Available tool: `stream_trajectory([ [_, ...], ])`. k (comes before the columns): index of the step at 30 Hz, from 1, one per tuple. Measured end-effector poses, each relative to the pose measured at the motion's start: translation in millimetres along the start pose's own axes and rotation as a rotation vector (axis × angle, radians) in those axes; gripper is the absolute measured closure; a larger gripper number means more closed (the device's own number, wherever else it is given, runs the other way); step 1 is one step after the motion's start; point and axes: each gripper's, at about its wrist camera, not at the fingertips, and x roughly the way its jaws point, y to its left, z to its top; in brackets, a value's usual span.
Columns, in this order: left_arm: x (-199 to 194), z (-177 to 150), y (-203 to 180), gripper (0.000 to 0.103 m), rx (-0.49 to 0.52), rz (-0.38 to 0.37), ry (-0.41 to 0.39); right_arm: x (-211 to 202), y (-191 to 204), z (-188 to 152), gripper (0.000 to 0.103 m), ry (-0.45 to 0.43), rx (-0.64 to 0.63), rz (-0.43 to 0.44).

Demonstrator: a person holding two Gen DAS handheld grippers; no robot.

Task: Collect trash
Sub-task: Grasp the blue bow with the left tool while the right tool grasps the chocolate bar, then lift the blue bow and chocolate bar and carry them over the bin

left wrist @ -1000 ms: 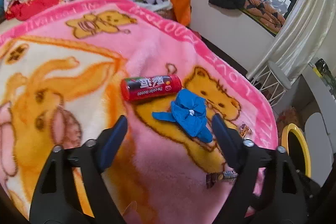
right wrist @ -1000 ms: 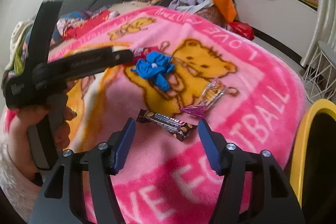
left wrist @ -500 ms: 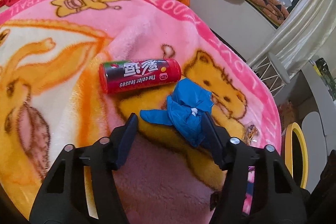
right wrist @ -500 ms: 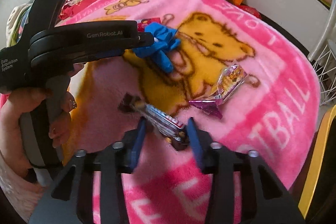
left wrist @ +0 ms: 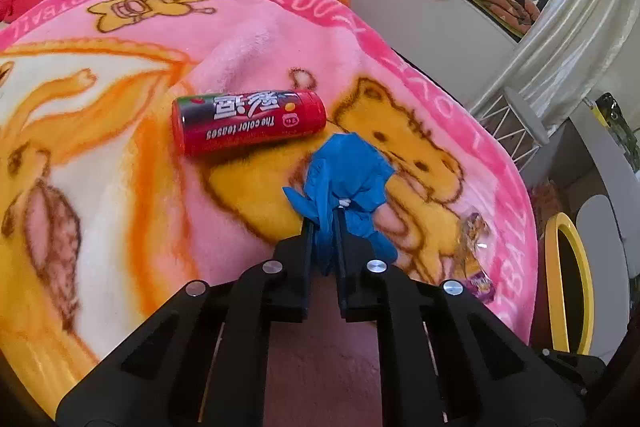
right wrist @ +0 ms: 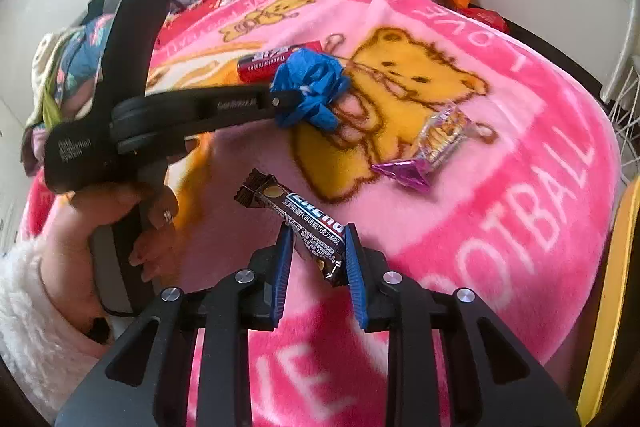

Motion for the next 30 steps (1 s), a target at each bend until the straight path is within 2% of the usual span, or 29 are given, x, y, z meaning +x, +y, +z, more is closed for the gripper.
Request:
stream_trajectory([
  [9, -26, -10, -8, 0.099, 0.002, -0.032, -0.039, -40, -11, -9, 0.078, -0.117, 0.039, 0.000],
  [30, -67, -7, -79, 0.099, 0.152, -0.129, -0.116, -101, -68, -6, 0.078, -0.275, 0.172, -0.075],
])
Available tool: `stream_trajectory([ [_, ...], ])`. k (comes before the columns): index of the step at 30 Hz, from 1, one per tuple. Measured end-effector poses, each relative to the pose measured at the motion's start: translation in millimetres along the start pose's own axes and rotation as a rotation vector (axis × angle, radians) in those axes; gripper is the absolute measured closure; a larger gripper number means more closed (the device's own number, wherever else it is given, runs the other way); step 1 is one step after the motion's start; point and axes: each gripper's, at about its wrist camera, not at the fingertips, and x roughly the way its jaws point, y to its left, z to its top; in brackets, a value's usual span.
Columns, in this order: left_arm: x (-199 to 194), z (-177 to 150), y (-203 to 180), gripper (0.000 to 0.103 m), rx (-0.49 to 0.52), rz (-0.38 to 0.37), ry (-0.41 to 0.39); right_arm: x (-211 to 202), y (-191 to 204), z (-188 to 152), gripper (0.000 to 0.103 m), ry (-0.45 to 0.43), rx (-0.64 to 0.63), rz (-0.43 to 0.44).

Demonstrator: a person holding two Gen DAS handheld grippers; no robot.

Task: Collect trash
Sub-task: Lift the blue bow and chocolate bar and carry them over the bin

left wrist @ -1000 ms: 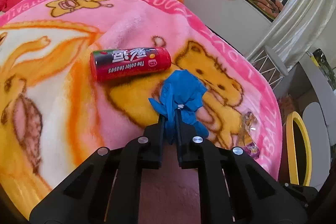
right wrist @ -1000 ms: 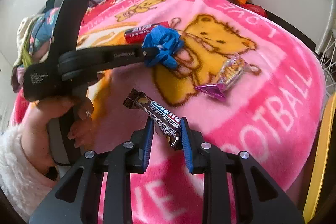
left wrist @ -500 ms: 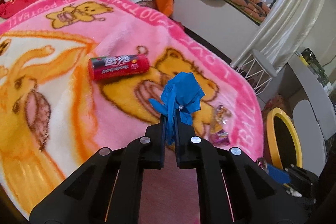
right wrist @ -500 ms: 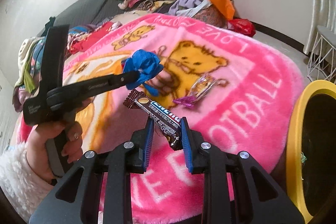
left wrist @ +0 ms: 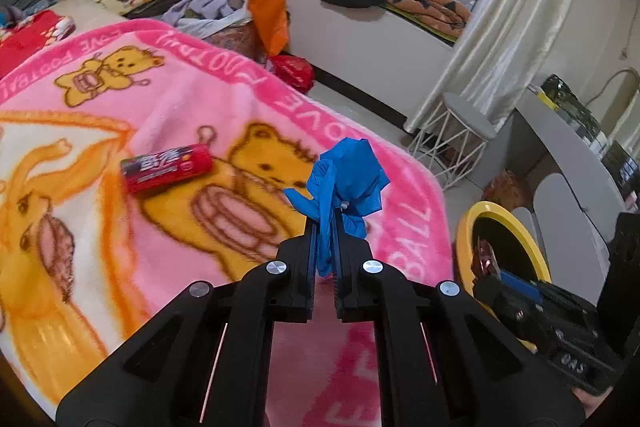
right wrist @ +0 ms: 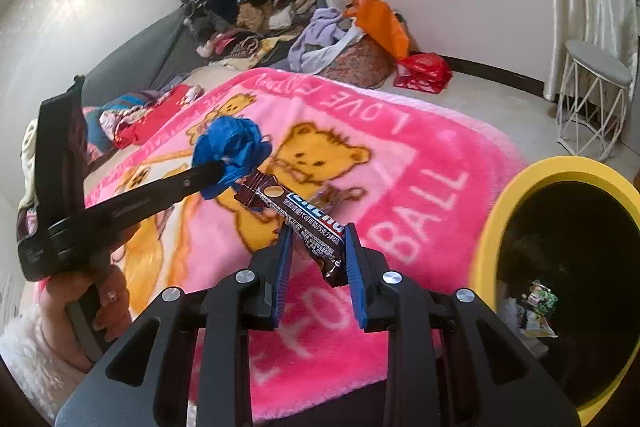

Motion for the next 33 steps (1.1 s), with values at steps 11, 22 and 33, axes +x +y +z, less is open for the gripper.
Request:
stream_trajectory([
  [11, -3, -1, -43, 0.099, 0.092, -0.051, -0.007, -24, -39, 5, 0.078, -0.059, 0.077, -0.062],
  [22, -1, -10, -82, 0.099, 0.175, -0.098, 0.008, -46, -79, 4, 0.078, -0.105, 0.156, -0.130],
  [33, 4, -20, -112, 0.099, 0.240, -0.147, 0.029, -66, -115, -1, 0.078, -0.138, 0.225, -0.218],
])
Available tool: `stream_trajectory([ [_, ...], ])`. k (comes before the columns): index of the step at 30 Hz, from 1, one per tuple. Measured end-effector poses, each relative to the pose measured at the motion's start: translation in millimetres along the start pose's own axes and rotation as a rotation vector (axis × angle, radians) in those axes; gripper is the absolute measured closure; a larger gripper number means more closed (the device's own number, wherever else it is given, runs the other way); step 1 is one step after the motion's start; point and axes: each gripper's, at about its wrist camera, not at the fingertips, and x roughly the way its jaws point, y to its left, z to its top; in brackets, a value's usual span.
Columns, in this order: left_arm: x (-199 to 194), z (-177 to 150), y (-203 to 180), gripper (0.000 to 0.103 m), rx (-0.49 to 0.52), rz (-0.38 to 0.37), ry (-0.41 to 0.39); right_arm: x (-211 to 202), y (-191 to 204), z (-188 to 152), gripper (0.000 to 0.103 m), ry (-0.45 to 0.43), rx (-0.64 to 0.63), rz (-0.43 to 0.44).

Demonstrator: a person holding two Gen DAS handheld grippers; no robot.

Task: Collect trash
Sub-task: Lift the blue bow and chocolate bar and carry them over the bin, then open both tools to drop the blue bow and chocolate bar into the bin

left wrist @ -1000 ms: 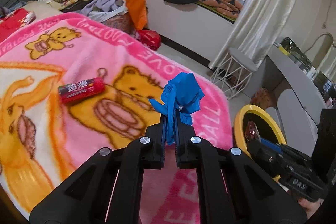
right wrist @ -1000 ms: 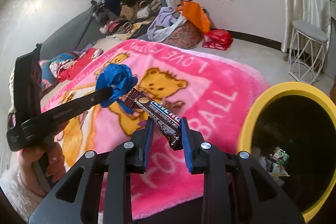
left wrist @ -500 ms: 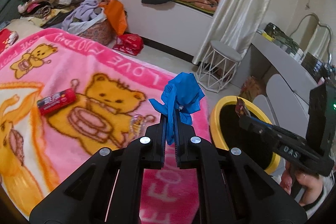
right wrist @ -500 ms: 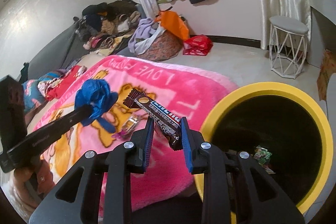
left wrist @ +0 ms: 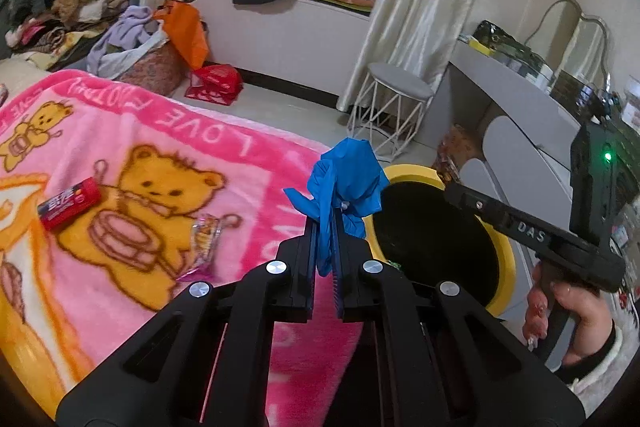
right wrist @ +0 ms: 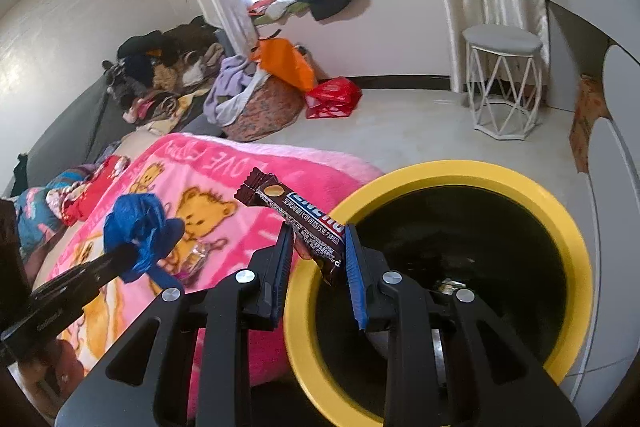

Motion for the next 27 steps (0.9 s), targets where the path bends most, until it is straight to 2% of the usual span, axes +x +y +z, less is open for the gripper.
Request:
stream_trajectory([
  [21, 32, -10, -49, 0.099, 0.101, -0.073, 0.055, -6, -52, -2, 0.078, -0.015, 0.096, -0.116],
  [27, 48, -12, -65, 0.099, 0.130, -0.104, 0.086, -5, -75, -6, 0.078, -0.002, 0.158, -0.147],
])
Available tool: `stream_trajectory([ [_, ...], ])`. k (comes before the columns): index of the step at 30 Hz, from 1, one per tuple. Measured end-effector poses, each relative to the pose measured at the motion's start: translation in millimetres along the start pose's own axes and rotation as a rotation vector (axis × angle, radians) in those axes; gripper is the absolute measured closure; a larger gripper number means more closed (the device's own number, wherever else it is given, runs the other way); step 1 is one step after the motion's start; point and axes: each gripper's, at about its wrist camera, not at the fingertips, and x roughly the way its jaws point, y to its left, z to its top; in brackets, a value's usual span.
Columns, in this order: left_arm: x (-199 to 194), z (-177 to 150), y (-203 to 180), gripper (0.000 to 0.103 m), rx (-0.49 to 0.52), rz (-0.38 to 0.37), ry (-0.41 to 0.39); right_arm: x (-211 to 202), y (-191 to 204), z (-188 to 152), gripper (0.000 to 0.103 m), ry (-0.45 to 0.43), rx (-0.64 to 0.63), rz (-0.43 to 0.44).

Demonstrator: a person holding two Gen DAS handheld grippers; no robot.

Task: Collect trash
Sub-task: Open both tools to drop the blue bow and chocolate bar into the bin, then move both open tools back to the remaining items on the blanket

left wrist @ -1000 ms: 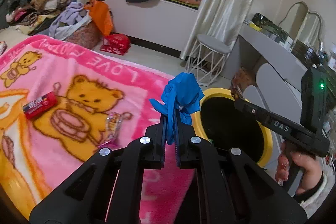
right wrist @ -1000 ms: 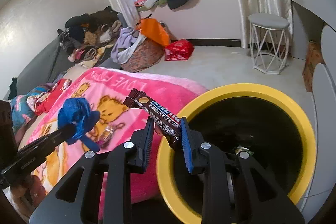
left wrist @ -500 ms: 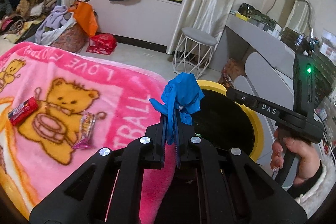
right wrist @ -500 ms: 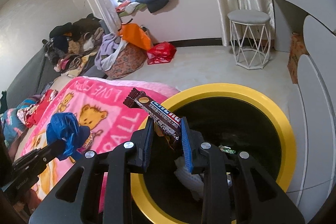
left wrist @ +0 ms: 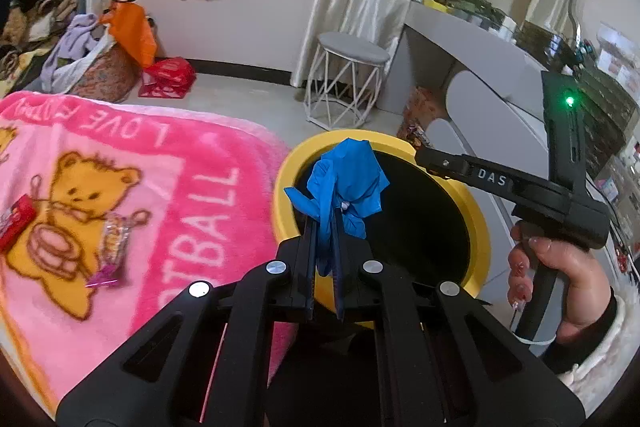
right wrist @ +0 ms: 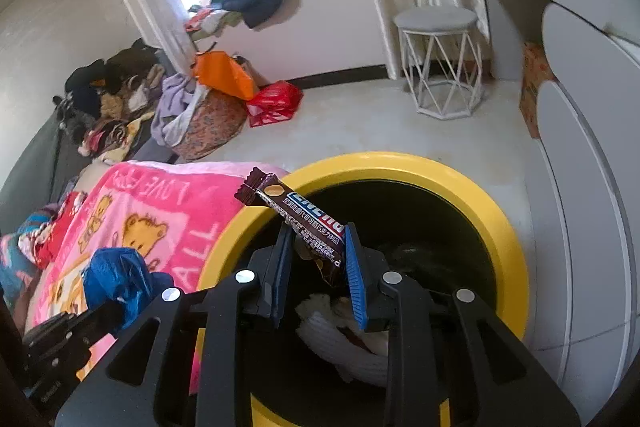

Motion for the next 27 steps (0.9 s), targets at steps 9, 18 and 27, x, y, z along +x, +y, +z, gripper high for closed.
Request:
stream_trajectory([
  [9, 33, -4, -22, 0.092, 0.051, -0.048, 0.062, 5, -30, 1, 0.061, 0.027, 0.096, -0.025],
  [18, 22, 1, 16, 0.032, -0.023, 0.030, -0.009, 8, -17, -1, 0.044, 0.018, 0.078, -0.007],
  [27, -19, 4, 100, 0.026, -0.127, 0.229, -0.104, 23, 71, -13, 0.040, 0.060, -0.073, 0.123],
])
